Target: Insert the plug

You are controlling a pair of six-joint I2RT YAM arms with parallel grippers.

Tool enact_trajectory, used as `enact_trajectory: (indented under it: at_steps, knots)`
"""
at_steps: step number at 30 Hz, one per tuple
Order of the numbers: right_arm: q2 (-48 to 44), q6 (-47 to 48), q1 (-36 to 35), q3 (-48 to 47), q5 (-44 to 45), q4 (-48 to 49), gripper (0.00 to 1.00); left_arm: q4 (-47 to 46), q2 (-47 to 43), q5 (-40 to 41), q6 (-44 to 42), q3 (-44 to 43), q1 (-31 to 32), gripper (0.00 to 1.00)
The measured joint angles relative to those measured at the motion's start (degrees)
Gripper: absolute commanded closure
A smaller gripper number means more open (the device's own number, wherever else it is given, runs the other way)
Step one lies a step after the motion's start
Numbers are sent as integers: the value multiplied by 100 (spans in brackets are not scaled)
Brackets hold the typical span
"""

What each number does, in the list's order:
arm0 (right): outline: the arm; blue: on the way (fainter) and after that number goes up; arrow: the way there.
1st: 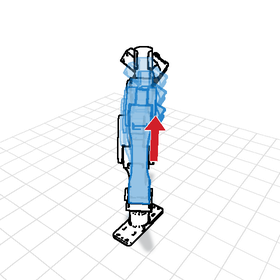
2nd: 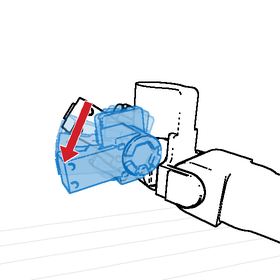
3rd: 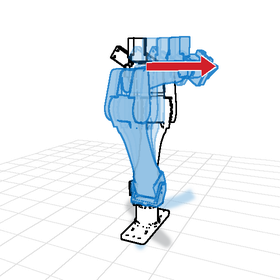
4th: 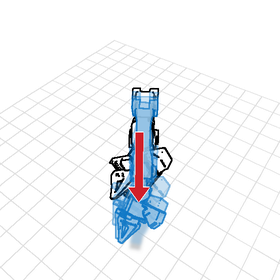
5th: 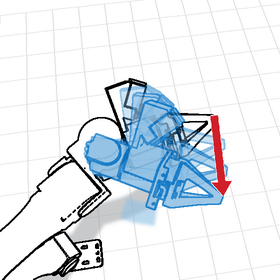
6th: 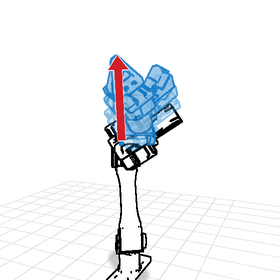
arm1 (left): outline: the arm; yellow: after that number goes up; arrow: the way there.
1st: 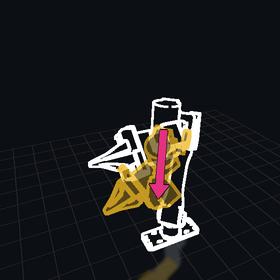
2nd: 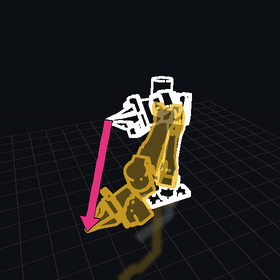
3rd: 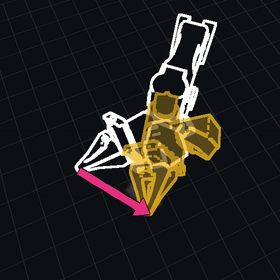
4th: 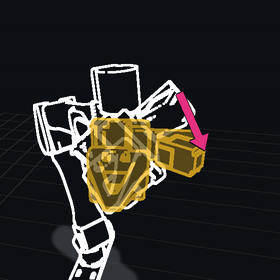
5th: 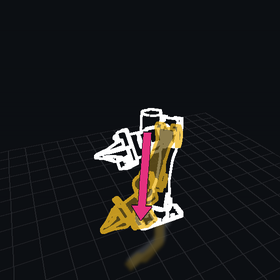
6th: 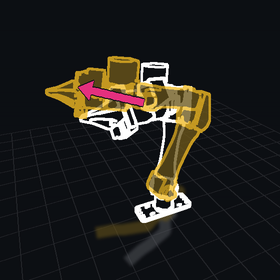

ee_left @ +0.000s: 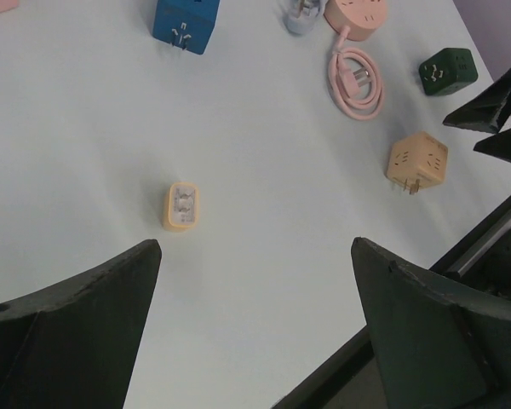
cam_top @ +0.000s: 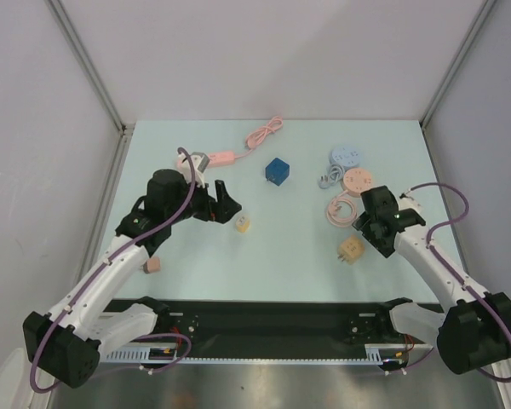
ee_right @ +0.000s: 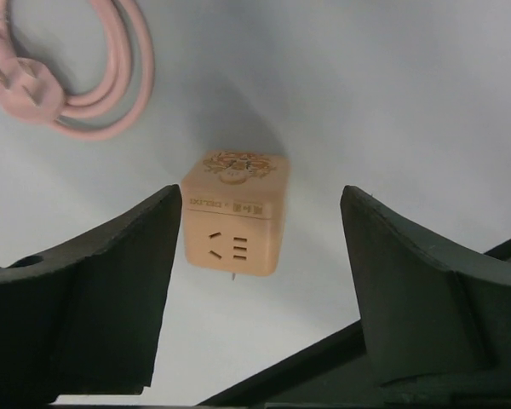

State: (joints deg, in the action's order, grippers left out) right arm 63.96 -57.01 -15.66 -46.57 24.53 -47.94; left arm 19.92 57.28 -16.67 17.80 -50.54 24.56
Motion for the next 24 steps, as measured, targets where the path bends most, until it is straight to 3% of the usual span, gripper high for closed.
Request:
enact_trajectory:
  at_steps: [6, 10, 15, 20, 24]
  knots:
    - [304, -219, -151, 501, -490, 741, 32, 234, 42, 356, -50, -114, 400, 5]
    - [282, -651, -957, 560, -656, 927, 37, 417, 46, 640, -70, -125, 920, 6]
    - [-181, -1268, -1878, 586, -903, 946, 34, 483, 31, 909, -72, -114, 1436, 4]
    - [-1012, -1290, -1808, 385, -675, 527, 27, 426, 155, 1410, 72, -101, 1965, 0]
    - [-1574, -400, -1502, -177, -577, 413, 19, -68, 745, 1738, -57, -107, 2824, 0]
